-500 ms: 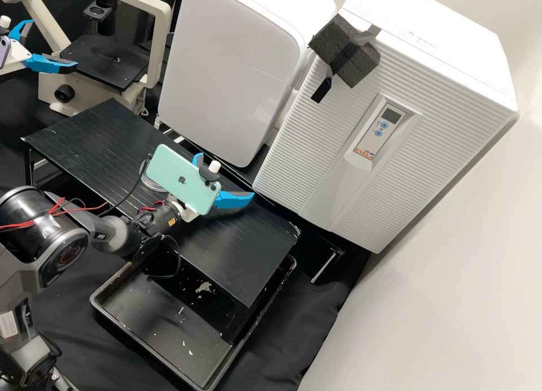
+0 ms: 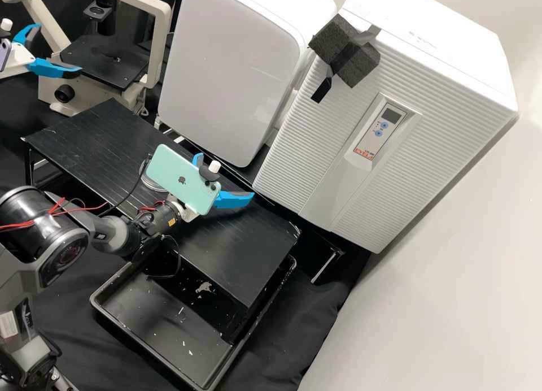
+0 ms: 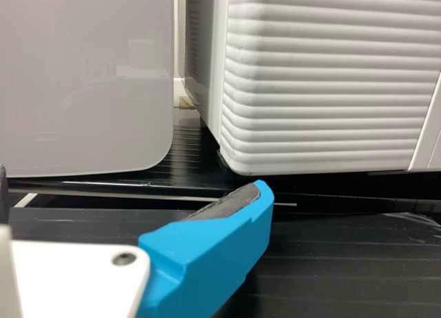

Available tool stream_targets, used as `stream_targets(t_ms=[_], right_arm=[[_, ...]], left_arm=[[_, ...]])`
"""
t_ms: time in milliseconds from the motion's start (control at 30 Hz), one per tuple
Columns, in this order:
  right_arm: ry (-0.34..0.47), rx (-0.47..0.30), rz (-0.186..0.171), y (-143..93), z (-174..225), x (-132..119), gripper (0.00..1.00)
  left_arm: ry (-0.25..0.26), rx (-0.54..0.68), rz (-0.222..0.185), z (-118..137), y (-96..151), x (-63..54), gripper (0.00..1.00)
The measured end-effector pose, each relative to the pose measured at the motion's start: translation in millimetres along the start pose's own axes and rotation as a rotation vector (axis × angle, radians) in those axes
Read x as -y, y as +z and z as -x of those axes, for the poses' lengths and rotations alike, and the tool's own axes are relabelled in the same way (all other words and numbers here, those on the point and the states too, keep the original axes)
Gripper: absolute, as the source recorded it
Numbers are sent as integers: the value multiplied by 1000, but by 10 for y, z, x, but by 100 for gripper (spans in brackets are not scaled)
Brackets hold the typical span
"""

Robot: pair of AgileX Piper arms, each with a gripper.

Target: Place the petri dish on the microscope

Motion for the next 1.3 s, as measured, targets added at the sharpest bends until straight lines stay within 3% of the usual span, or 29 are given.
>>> stream_targets(t_ms=[233,567,700,1000,1300], right_arm=[[0,0,0,0,0,0,100],[0,0,0,0,0,0,100],[0,0,0,0,0,0,100],[0,0,0,0,0,0,100],[0,0,0,0,0,0,100]], left_arm=[[-12,355,0,57,529,9,100],[-110,708,94,37,1157,67,100],[-133,780,121,-11,1391,123,100],[-219,828,77,-144,1675,288,100],[-258,830,41,-285,1859,340,100]])
